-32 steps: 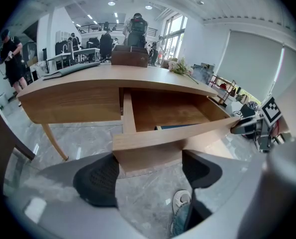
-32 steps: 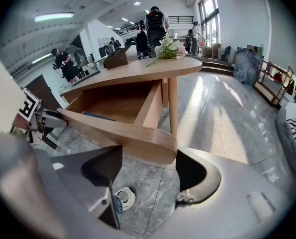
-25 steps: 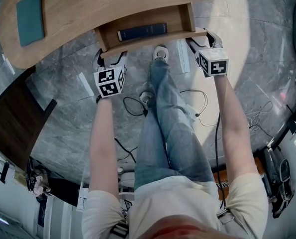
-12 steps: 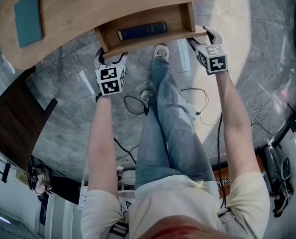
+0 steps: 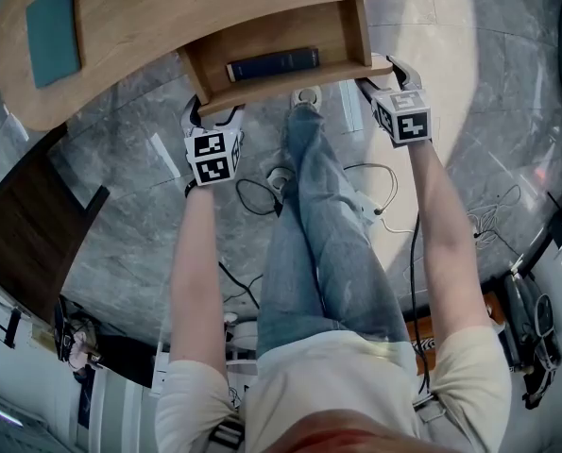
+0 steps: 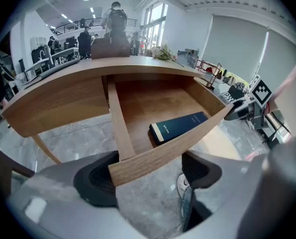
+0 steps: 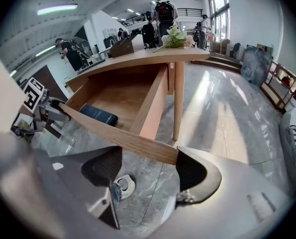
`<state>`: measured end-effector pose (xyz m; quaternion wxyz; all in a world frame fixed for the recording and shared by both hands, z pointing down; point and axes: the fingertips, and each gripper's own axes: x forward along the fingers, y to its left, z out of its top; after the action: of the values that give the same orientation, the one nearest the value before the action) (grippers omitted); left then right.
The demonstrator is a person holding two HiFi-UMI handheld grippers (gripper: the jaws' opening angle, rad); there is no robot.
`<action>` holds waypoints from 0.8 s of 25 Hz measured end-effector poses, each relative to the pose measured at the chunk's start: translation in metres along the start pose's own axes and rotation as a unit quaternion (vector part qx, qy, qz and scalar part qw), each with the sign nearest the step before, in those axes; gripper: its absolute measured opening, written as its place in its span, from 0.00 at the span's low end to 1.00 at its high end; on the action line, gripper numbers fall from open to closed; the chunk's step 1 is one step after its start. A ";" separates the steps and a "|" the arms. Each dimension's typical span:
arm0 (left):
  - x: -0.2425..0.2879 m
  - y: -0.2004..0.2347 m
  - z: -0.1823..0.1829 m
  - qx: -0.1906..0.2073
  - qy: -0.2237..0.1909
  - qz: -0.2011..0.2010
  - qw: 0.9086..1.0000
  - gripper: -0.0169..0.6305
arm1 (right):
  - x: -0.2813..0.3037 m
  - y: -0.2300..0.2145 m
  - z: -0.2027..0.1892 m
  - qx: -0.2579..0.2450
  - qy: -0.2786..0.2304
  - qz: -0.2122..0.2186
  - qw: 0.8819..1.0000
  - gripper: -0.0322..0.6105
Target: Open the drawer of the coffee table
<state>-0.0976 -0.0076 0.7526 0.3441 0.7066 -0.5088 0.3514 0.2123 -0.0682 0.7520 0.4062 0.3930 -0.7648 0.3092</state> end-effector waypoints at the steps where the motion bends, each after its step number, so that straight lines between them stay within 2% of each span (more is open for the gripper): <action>1: 0.000 0.001 0.000 0.000 -0.001 0.000 1.000 0.64 | 0.000 0.000 0.000 0.000 0.000 0.000 1.000 0.58; 11: -0.007 -0.002 0.000 0.000 -0.003 -0.002 1.000 0.64 | -0.007 0.002 -0.001 0.000 0.001 0.004 1.000 0.58; 20: -0.015 -0.015 -0.022 -0.006 0.004 -0.008 1.000 0.64 | -0.013 0.008 -0.023 -0.002 0.011 0.007 1.000 0.58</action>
<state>-0.0900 0.0213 0.7494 0.3535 0.7070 -0.5039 0.3482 0.2193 -0.0418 0.7500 0.4129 0.3833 -0.7639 0.3148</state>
